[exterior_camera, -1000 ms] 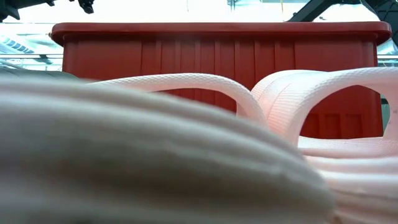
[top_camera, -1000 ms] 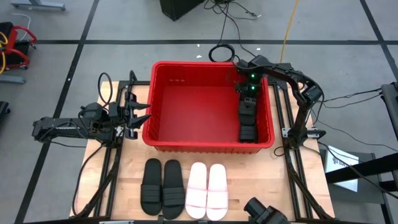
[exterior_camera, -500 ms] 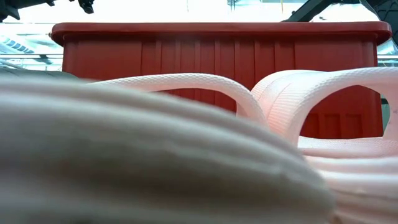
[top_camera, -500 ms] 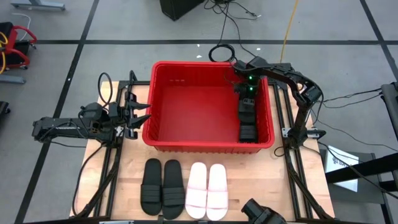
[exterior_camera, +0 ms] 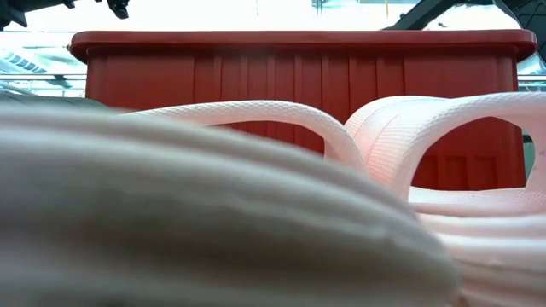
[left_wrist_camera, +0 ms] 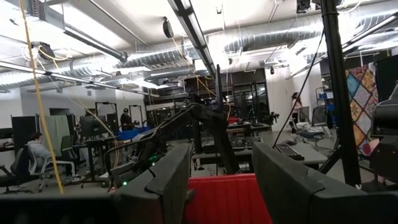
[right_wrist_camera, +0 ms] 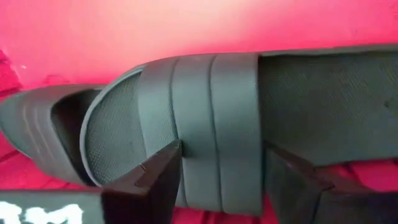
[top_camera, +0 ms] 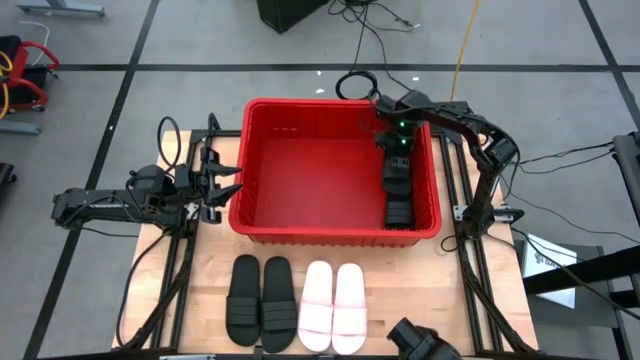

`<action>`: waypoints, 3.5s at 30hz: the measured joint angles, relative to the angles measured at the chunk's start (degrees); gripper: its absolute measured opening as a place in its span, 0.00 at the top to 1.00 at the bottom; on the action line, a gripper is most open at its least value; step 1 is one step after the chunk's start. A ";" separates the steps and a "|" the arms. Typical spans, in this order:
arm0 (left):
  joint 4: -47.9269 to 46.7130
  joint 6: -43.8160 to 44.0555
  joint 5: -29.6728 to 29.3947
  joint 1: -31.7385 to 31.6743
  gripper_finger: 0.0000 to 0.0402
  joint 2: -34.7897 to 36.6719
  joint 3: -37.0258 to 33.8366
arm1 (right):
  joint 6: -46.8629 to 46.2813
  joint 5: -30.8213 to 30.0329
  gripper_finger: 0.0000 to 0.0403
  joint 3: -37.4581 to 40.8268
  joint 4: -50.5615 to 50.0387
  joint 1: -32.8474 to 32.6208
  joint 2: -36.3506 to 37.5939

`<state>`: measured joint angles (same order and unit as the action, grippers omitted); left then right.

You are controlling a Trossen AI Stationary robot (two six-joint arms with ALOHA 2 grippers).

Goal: Pick and place slides into bin
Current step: Put the right black slide into the red bin, then put the right white slide into the red bin

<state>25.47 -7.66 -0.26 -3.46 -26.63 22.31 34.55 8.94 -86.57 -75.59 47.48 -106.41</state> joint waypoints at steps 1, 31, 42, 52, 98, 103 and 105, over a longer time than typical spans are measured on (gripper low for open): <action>0.00 0.00 -0.19 0.00 0.54 0.00 0.00 | -0.19 -0.68 0.51 -0.43 0.16 0.00 0.01; -0.41 -0.88 -1.37 0.00 0.54 0.02 0.00 | -18.92 8.16 0.57 -10.47 28.45 -0.80 6.24; -0.57 -1.18 -1.42 0.00 0.54 0.01 0.00 | -27.00 27.12 0.57 -10.47 45.78 -7.49 7.69; -0.19 0.58 -1.41 0.00 0.54 0.01 0.00 | -28.09 27.10 0.57 -10.42 59.48 -16.84 7.43; -8.46 17.84 7.69 9.19 0.54 -0.76 -0.02 | -39.68 7.93 0.60 -10.01 43.18 -55.79 7.46; -8.52 17.90 7.33 10.63 0.54 -1.15 -0.02 | -42.08 4.59 0.60 -6.38 43.36 -59.19 7.48; -8.75 17.92 7.30 11.39 0.54 -1.31 -0.02 | -43.14 4.57 0.60 -4.15 44.91 -60.39 7.48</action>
<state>16.73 10.26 7.04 7.92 -27.94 22.28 -8.59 13.50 -90.71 -30.68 -12.91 -98.94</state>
